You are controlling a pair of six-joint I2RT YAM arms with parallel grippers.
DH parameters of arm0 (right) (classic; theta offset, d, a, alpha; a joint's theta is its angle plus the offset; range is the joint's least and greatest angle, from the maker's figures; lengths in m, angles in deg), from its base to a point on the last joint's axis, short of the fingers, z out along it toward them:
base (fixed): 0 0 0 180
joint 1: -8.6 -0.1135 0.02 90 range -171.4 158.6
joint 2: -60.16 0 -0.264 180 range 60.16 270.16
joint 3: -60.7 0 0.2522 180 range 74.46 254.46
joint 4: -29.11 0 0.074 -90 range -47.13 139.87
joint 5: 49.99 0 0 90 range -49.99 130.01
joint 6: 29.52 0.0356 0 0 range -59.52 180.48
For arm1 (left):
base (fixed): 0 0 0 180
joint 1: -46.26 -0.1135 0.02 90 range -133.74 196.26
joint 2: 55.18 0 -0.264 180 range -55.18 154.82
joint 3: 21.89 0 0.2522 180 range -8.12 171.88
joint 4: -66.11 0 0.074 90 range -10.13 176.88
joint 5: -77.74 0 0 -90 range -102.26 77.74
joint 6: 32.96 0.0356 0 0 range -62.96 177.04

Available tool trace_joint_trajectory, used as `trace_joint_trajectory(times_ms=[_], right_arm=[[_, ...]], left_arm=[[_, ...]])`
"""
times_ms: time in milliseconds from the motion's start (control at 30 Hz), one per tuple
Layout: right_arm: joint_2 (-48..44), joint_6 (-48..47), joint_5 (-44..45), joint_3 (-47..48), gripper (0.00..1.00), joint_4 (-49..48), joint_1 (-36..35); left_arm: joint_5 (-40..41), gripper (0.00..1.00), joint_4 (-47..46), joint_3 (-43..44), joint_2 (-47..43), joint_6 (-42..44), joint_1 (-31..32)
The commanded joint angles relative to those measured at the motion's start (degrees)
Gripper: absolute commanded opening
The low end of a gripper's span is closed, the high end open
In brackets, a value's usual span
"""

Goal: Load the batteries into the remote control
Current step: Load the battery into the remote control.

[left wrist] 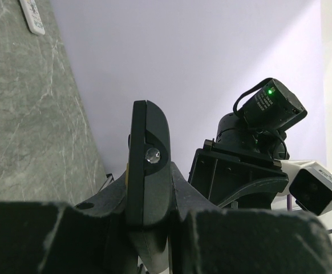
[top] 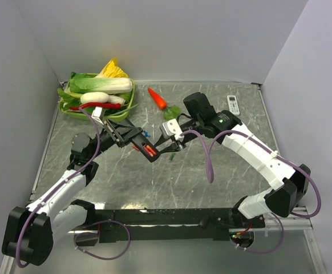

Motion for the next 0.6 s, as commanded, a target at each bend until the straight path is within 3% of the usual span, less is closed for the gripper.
trace_joint_trajectory(times_ms=[0,567], right_arm=[[0.83,-2.86,-3.33,3.57,0.38,1.51,-0.53],[2.33,-3.39,-2.72,3.92,0.38,1.43,-1.85]], left_arm=[[-1.41,0.02,-3.62,3.24,-0.22,0.04,-0.23],[-1.67,0.02,-3.53,3.60,0.39,0.22,-0.06]])
